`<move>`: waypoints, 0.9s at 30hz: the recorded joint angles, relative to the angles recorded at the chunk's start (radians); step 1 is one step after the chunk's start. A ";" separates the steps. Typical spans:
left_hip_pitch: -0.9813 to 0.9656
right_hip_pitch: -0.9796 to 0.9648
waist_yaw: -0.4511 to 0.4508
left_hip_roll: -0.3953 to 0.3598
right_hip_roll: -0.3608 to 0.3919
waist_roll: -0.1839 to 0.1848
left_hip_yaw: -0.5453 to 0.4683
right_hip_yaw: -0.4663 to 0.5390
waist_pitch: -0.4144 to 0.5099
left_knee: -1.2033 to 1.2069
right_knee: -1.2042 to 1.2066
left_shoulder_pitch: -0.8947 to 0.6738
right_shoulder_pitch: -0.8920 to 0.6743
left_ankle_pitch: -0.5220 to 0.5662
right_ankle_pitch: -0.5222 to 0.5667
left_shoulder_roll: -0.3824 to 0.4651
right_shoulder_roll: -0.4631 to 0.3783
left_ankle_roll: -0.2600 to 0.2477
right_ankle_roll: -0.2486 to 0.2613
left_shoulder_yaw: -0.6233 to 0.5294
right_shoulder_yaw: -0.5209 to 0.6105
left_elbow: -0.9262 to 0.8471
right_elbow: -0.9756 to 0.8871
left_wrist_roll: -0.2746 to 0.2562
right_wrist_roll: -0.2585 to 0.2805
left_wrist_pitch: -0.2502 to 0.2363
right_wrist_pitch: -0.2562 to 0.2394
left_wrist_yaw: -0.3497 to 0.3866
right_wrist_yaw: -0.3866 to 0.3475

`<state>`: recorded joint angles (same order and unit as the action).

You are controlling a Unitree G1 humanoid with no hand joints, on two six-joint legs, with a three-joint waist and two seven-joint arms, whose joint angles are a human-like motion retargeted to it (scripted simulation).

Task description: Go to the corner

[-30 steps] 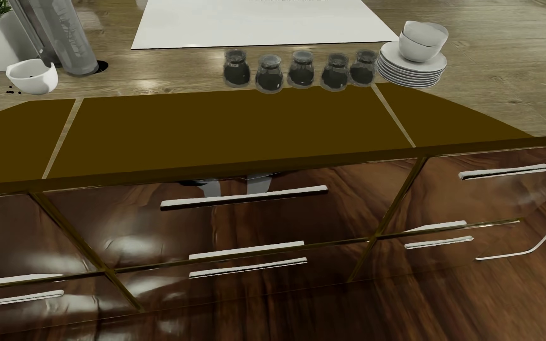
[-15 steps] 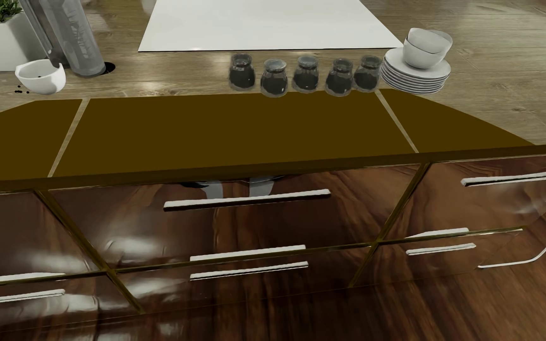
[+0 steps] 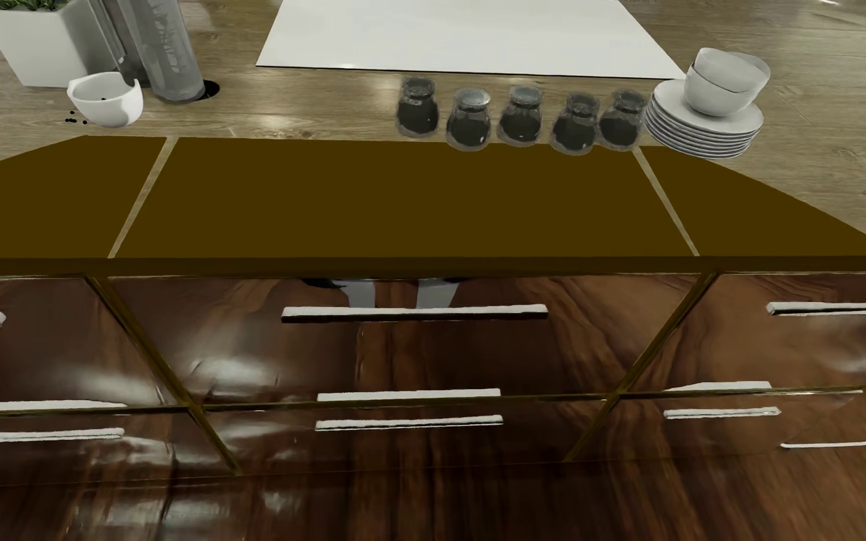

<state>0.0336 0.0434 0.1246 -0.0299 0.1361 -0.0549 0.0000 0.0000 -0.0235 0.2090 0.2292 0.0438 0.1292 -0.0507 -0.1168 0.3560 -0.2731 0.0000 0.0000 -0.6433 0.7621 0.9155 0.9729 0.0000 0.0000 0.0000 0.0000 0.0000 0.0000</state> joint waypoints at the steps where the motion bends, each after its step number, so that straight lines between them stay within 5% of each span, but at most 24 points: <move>1: 0.003 0.002 0.013 -0.005 -0.003 -0.009 0.000 0.000 0.010 0.001 0.003 -0.010 0.002 0.000 -0.002 0.004 0.002 0.000 0.000 0.003 0.007 -0.003 -0.003 0.000 0.000 0.000 0.000 0.000 0.000; 9: -0.008 -0.005 0.094 -0.024 -0.021 -0.066 0.000 0.000 0.028 0.002 0.004 -0.053 0.021 -0.008 0.001 0.028 0.006 0.000 0.000 0.013 -0.007 0.008 -0.047 0.000 0.000 0.000 0.000 0.000 0.000; 27: -0.009 0.015 0.115 -0.017 -0.020 -0.076 0.000 0.000 0.025 0.011 -0.013 -0.051 0.023 -0.025 0.001 0.033 0.009 0.000 0.000 0.015 0.009 0.011 -0.070 0.000 0.000 0.000 0.000 0.000 0.000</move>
<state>0.0245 0.0583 0.2400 -0.0470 0.1164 -0.1306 0.0000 0.0000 0.0015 0.2197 0.2167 -0.0071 0.1521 -0.0752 -0.1154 0.3889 -0.2638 0.0000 0.0000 -0.6285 0.7714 0.9260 0.9030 0.0000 0.0000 0.0000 0.0000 0.0000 0.0000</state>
